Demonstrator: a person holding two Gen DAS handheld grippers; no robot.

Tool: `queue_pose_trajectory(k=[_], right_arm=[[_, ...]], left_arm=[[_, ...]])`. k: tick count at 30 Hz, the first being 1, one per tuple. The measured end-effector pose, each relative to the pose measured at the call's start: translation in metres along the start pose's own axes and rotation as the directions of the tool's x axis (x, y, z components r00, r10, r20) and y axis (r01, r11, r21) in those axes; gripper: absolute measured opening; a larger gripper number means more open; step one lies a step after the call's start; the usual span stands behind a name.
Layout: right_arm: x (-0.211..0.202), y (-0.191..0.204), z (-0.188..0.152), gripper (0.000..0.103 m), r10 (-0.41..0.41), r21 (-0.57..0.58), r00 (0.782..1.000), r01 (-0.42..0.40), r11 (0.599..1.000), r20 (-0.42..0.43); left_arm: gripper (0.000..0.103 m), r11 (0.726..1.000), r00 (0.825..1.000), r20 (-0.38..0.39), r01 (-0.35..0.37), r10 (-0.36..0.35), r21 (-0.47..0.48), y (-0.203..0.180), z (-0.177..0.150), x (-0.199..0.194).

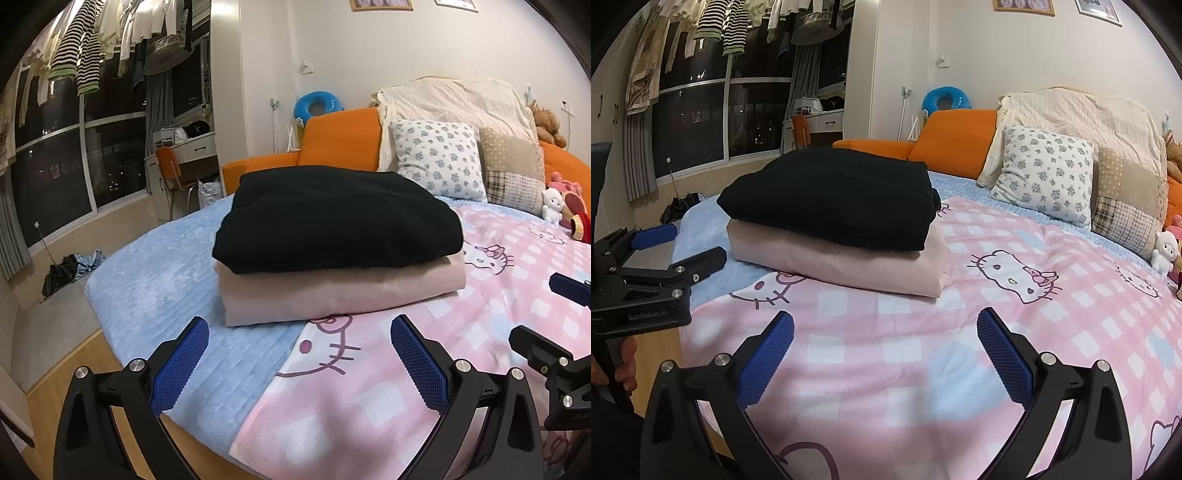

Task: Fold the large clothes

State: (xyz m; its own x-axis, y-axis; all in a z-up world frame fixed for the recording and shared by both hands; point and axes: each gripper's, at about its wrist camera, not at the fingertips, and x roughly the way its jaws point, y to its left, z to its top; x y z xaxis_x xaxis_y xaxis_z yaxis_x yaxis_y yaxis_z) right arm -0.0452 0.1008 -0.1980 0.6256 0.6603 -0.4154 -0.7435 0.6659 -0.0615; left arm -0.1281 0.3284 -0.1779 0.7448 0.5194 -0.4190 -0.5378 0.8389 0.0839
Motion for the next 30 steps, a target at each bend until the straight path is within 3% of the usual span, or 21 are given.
queue_pose_trajectory(k=[30], right_arm=[[0.0023,-0.0062,-0.0081,0.098,0.001,0.004,0.999,0.000,1.000,-0.033]], left_arm=[[0.100,0.999,0.999,0.017,0.026,-0.027,0.026,-0.0016,-0.0017,0.0012]])
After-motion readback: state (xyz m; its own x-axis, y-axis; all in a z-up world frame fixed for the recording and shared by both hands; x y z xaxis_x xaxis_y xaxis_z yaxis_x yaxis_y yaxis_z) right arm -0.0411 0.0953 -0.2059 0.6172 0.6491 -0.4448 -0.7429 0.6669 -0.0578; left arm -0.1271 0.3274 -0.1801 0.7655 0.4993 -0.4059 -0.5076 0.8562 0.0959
